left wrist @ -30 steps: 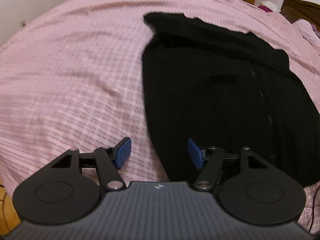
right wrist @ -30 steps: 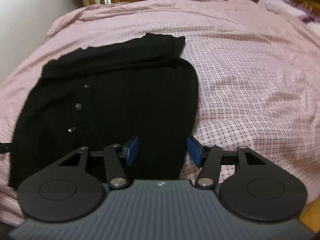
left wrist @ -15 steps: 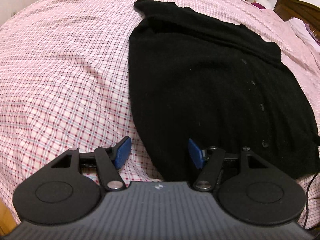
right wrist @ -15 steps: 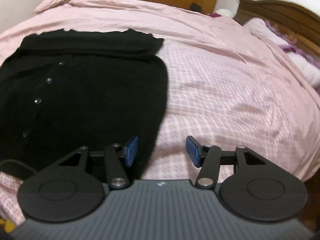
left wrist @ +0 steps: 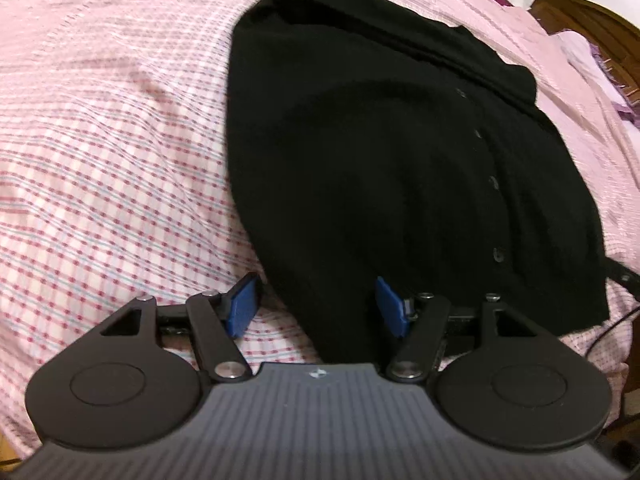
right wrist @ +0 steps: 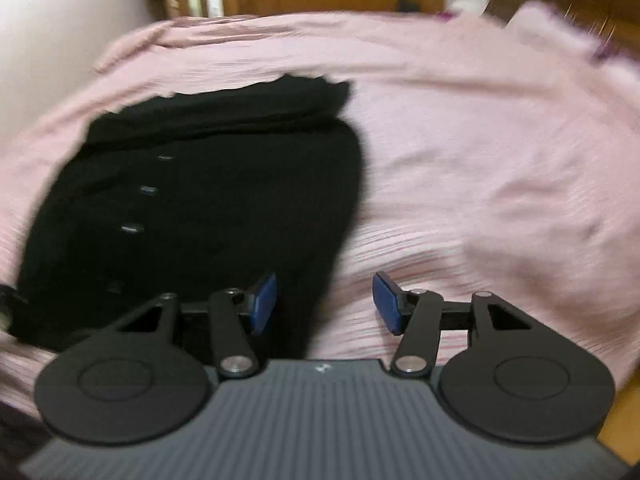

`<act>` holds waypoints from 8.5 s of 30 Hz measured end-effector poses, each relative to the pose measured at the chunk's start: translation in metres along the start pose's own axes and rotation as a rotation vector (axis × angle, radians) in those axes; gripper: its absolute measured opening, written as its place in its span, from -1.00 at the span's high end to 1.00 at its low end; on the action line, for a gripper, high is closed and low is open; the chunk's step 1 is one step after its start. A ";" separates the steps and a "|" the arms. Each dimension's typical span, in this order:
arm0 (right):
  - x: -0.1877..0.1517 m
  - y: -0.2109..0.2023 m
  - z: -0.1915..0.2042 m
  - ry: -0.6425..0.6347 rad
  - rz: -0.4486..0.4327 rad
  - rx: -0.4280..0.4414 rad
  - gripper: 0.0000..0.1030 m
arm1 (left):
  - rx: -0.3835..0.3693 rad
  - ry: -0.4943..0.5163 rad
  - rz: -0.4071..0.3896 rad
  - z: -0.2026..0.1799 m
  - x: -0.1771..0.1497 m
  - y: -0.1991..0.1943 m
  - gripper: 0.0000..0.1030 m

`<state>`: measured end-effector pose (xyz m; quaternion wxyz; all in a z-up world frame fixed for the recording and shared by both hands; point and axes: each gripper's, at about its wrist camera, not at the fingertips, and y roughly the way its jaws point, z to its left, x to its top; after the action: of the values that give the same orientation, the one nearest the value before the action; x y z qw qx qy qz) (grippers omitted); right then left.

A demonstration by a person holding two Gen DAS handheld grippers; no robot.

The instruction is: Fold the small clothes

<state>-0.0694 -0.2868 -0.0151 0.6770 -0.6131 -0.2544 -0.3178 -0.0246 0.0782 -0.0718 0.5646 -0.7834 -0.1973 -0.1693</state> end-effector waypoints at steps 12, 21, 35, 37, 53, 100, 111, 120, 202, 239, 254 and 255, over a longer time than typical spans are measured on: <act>-0.020 0.025 -0.011 0.067 0.062 0.116 -0.08 | -0.154 -0.037 0.046 0.006 -0.013 0.006 -0.24; -0.020 0.019 -0.013 0.126 0.056 0.168 -0.15 | -0.184 -0.065 0.050 0.009 -0.008 0.013 -0.24; -0.001 0.000 -0.042 0.341 -0.049 0.391 0.78 | -0.427 -0.144 -0.076 0.017 0.008 -0.014 0.84; 0.007 0.000 -0.046 0.378 -0.085 0.433 0.78 | -0.458 -0.154 -0.119 0.016 0.016 -0.023 0.84; 0.123 0.051 -0.046 0.479 -0.354 0.515 0.79 | -0.365 -0.187 -0.455 -0.017 0.152 -0.040 0.84; 0.206 0.229 -0.041 0.455 -0.237 0.315 -0.18 | -0.079 -0.007 -0.367 -0.011 0.324 0.103 0.46; 0.193 0.199 -0.042 0.293 -0.243 0.299 -0.17 | -0.028 0.046 -0.433 -0.017 0.304 0.064 0.30; 0.191 0.216 -0.003 -0.022 -0.131 0.234 -0.14 | -0.085 0.228 -0.292 -0.041 0.275 0.087 0.28; 0.126 0.225 -0.068 0.370 -0.229 0.252 -0.23 | 0.295 -0.032 -0.243 0.018 0.224 0.071 -0.42; 0.157 0.222 -0.052 0.604 -0.264 0.386 0.51 | 0.285 -0.025 -0.276 0.011 0.214 0.028 -0.45; 0.223 0.176 0.060 0.390 -0.339 0.371 0.52 | 0.269 -0.099 -0.317 0.043 0.203 -0.003 -0.45; 0.227 0.174 0.069 0.369 -0.343 0.372 0.53 | 0.269 -0.107 -0.320 0.047 0.203 -0.004 -0.45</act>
<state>0.2147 -0.2369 0.0430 0.7488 -0.3591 -0.2806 -0.4811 0.1508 0.1480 0.0163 0.6187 -0.6674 -0.3699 -0.1870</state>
